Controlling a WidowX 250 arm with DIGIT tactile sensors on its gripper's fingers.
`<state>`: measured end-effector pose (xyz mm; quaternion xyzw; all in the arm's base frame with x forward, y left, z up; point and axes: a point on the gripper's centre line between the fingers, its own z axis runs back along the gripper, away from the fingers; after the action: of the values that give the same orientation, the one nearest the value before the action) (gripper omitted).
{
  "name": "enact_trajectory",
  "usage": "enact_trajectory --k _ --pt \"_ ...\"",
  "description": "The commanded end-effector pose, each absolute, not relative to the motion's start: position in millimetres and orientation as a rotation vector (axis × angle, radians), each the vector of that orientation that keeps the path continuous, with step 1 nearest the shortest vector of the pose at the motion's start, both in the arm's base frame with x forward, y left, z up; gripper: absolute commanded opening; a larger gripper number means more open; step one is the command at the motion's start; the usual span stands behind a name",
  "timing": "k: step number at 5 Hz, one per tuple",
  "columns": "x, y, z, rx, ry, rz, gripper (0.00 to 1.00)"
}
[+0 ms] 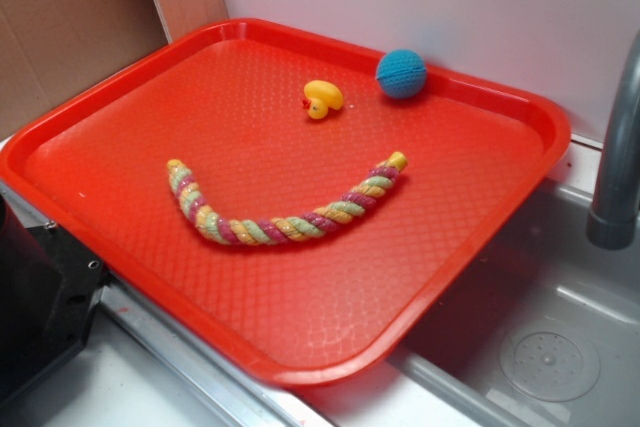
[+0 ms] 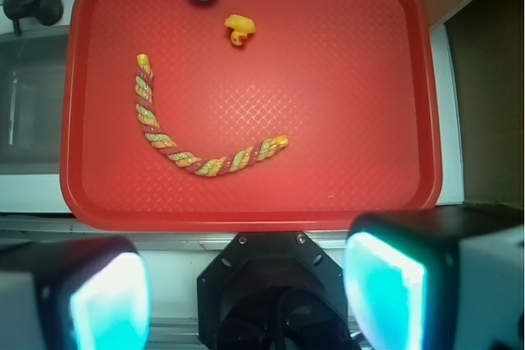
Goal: Grab the blue ball.
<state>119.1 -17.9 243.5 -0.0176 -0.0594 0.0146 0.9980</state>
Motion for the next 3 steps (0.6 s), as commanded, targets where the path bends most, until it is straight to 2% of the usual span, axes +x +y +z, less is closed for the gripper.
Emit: enact_trajectory --k 1,3 --pt "119 -18 244 -0.035 -0.119 0.029 1.00" --pt "152 -10 228 -0.020 -0.202 0.097 1.00"
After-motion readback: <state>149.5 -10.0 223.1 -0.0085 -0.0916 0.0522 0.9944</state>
